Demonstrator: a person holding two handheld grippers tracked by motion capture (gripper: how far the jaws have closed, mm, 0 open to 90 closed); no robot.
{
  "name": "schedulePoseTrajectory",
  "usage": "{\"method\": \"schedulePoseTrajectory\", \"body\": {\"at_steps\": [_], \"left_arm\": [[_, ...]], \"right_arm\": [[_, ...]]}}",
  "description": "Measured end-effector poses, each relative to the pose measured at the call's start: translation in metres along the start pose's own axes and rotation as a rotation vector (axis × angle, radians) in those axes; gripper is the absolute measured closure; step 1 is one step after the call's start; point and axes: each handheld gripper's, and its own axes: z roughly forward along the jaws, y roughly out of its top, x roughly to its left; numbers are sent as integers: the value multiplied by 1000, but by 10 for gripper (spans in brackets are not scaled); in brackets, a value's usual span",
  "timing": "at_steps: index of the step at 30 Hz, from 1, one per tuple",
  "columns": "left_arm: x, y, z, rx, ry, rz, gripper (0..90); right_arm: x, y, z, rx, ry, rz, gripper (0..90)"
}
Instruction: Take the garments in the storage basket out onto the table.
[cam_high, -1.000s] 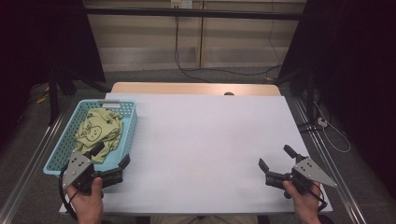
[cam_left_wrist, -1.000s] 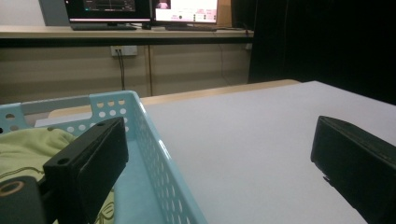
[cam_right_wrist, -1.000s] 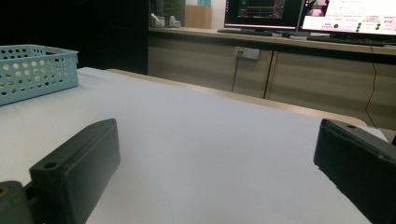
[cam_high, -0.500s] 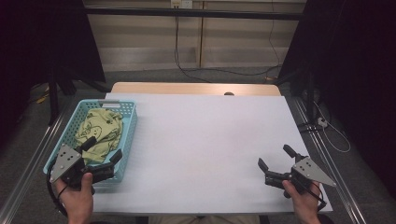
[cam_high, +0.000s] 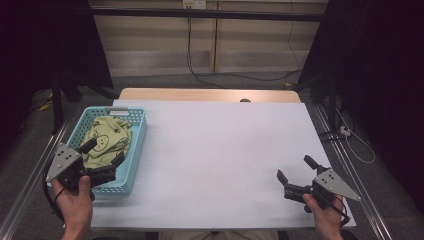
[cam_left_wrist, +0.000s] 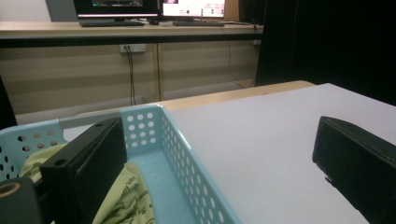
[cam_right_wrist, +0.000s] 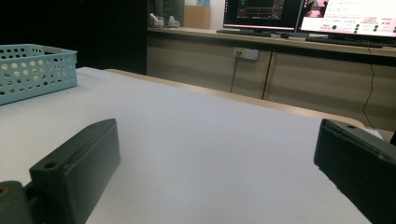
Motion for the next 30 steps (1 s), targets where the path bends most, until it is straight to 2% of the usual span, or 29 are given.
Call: {"method": "schedulePoseTrajectory", "body": {"at_steps": [3,4,5,9,13,16,18,20,23,25,27,30], "left_arm": [[5,4,1,-20,9,-7,13],[8,5,1,-12,12,3,13],[10,5,2,-11,13,-7,13],[20,8,7,21,24,-12,10],[29,11,13,78,30,13,14],[36,15,16,99,30,1,15],[40,18,18,128,45,31,15],[43,20,21,146,36,25,24],[49,22,23,154,22,9,23],[53,23,24,166,26,15,24],[54,23,24,170,53,-1,28],[56,24,23,196,45,29,29]], "right_arm": [[0,0,0,-1,1,-4,0],[0,0,0,-1,1,-4,0],[0,0,0,-1,1,-4,0],[0,0,1,-2,4,1,0],[0,0,1,-3,9,0,0],[1,0,1,-2,7,3,0],[1,0,1,-2,7,3,0],[0,0,2,-2,9,0,0],[0,0,2,-3,10,2,0],[0,0,2,-3,10,2,0],[0,0,2,1,13,4,0],[0,0,2,-2,13,4,0]]}}
